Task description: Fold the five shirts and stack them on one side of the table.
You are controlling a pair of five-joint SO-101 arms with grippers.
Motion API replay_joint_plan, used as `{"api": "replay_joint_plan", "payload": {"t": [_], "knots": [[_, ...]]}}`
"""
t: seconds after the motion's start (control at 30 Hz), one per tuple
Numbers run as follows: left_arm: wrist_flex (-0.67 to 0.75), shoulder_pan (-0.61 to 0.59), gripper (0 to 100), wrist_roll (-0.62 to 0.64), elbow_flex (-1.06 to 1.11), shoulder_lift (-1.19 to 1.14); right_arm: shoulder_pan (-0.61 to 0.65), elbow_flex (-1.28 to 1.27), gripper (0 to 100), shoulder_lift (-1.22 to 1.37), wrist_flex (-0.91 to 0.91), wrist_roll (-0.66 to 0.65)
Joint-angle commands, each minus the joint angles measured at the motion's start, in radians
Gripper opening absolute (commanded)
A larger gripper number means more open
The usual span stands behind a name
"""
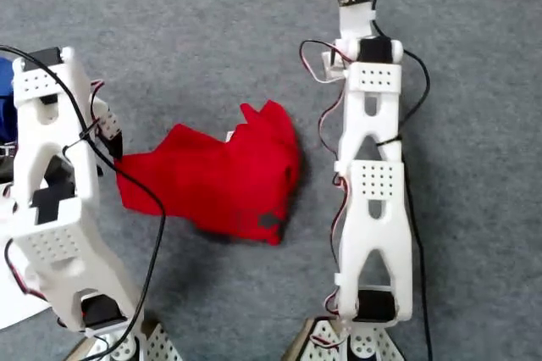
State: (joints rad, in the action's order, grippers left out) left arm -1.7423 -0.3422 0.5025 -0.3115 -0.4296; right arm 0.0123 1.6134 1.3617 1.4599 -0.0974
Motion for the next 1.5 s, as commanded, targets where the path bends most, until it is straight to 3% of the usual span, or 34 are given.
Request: {"api": "replay_joint_plan", "payload": {"t": [0.0,0.23,0.4,0.83,1.47], "knots": [[-0.017,0.023,15,0.064,-0.078,-0.012,0.001,0.053,34.3,-0.005,0.003,-0.021],[-0.015,0.133,15,0.170,-0.170,-0.091,0.018,0.053,34.3,-0.002,0.002,-0.048],[-0.015,0.115,15,0.232,-0.230,-0.159,0.018,0.053,34.3,-0.001,0.002,-0.048],[-0.015,-0.003,15,0.238,-0.235,-0.229,0.018,0.053,34.3,-0.001,0.002,-0.048],[-0.017,0.069,15,0.233,-0.256,-0.260,0.022,0.053,34.3,-0.001,0.002,-0.048]]}}
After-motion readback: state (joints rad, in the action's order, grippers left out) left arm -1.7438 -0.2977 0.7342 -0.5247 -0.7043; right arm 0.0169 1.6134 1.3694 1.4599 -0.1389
